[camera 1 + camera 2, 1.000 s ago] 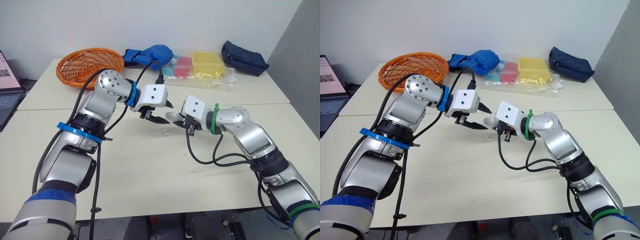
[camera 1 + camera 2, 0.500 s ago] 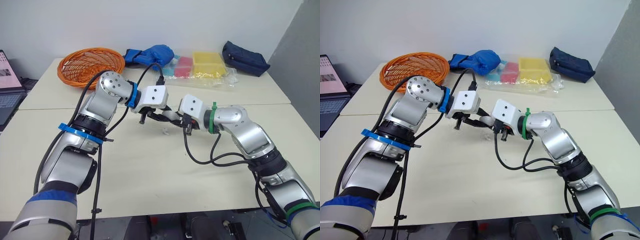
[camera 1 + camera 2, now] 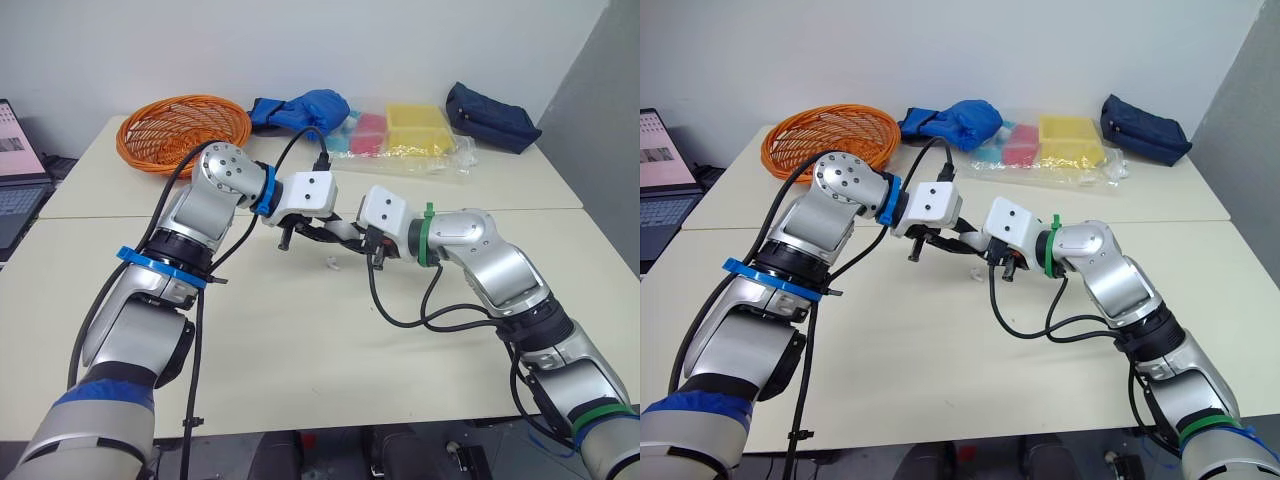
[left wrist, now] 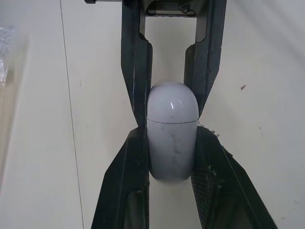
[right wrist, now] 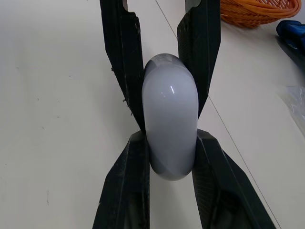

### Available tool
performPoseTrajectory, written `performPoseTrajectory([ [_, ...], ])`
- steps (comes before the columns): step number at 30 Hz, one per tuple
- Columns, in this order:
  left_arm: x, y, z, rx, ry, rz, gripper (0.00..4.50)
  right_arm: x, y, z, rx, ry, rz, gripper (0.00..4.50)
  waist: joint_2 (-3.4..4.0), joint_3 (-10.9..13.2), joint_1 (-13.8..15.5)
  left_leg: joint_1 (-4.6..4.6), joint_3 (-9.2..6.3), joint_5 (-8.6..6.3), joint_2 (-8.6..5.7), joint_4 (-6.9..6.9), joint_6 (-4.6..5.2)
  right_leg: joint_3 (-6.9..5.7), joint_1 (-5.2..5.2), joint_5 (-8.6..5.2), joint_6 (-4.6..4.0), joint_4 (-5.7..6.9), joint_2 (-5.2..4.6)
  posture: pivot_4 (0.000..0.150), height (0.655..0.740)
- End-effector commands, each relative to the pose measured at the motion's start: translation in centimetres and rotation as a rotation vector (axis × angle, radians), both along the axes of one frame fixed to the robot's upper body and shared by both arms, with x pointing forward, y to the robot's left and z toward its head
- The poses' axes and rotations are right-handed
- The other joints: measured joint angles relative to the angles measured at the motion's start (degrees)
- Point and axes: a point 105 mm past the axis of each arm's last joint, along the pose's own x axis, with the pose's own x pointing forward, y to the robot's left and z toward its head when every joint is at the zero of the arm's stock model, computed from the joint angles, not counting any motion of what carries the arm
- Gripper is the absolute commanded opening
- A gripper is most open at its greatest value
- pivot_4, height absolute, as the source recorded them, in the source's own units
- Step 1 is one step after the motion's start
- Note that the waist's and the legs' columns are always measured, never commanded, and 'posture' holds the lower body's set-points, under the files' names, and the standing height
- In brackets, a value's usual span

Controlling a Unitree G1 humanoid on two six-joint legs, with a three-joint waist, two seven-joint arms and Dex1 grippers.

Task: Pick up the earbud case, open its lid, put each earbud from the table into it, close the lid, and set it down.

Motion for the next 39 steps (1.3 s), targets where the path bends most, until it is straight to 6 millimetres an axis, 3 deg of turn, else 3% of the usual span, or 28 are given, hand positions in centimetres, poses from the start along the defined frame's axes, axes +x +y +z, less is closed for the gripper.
performPoseTrajectory([
  [1,0.2,-0.3,2.1,-0.083,-0.033,0.016,0.76,0.2,-0.2,2.2,0.024,-0.08,-0.004,0.79,0.0,0.0,-0.03,0.0,0.01,0.0,0.0,0.0,0.0,0.01,0.0,0.0,0.0,0.0,0.0,0.15,0.74],
  [10,0.0,0.0,2.2,-0.098,-0.025,0.027,0.76,0.4,-0.4,2.2,0.025,-0.08,-0.006,0.79,0.0,0.0,-0.03,0.0,0.0,0.0,0.0,0.0,0.0,0.01,0.0,0.01,-0.02,0.0,0.0,0.15,0.74],
  [15,0.0,0.2,2.0,-0.145,-0.012,0.048,0.76,0.1,-0.5,2.9,0.085,-0.068,0.001,2.42,0.0,0.0,-0.03,0.01,-0.01,0.0,0.01,0.0,0.0,0.0,0.0,0.01,-0.02,0.01,0.0,0.15,0.74],
  [20,0.1,1.3,1.6,-0.255,0.062,0.114,0.76,-1.0,-1.8,5.1,0.21,-0.073,-0.018,4.29,0.0,0.0,0.02,0.0,0.0,0.0,0.0,0.01,0.0,0.0,0.01,0.03,-0.04,0.0,-0.01,0.15,0.74],
  [21,0.0,1.4,1.5,-0.262,0.07,0.12,0.76,-1.1,-2.0,5.3,0.22,-0.078,-0.026,4.47,0.0,0.0,0.0,0.0,0.0,0.0,0.0,0.0,0.0,0.01,0.01,0.03,-0.04,0.0,-0.01,0.15,0.74],
  [25,0.0,1.9,1.1,-0.285,0.101,0.166,0.76,-1.2,-2.3,5.6,0.244,-0.121,-0.074,4.47,0.0,0.0,0.01,0.01,-0.03,0.0,0.0,0.0,0.0,-0.02,0.01,0.03,-0.04,0.02,-0.01,0.15,0.74],
  [39,-1.1,0.9,1.4,-0.313,0.158,0.164,0.76,-0.8,-1.2,4.2,0.217,-0.103,-0.077,4.47,0.0,0.0,0.0,0.02,-0.04,0.0,-0.01,0.06,0.0,-0.01,0.06,0.03,-0.03,0.04,-0.01,0.15,0.74],
])
